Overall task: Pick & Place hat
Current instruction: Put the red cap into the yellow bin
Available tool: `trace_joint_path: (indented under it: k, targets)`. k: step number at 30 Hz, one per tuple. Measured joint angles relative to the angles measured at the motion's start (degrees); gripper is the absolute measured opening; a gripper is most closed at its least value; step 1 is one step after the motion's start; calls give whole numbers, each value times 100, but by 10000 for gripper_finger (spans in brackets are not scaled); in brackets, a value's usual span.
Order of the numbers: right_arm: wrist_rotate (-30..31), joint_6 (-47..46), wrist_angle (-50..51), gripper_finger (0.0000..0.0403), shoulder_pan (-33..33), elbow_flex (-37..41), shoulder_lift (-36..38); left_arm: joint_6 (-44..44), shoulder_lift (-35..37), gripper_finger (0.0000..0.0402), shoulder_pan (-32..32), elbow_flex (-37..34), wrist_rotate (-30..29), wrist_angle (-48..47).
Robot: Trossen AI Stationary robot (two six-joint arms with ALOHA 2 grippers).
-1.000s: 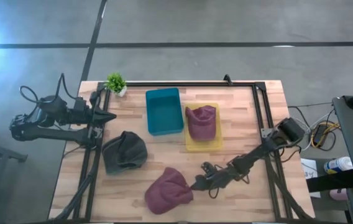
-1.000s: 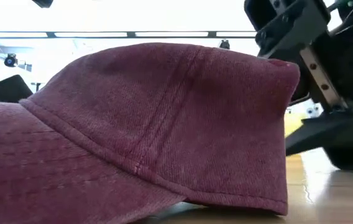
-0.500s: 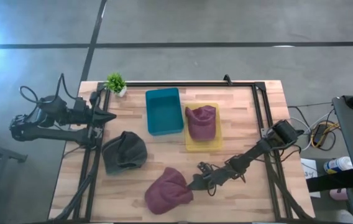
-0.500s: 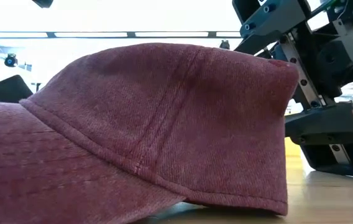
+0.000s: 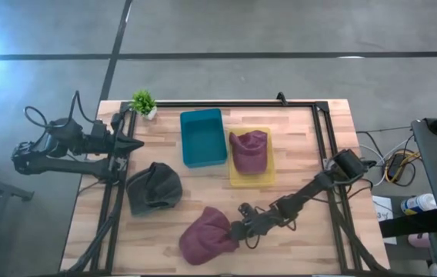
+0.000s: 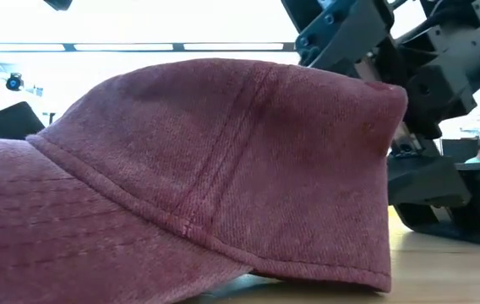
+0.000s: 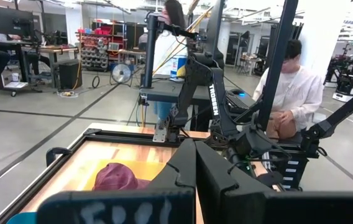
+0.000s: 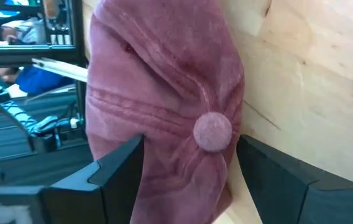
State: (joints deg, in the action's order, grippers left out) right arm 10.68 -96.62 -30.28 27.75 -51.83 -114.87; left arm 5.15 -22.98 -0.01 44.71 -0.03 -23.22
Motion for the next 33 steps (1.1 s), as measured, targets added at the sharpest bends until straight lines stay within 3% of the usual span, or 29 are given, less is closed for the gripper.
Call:
trace_joint_path:
  k: [16,33]
  targets:
    - [180,326,734,251,-200,-678,-303,0,0,0,-1,0,2,-2]
    - [450,69,2140,251,-460,-2387,-1126,1,-11,0,0,0,2,-4]
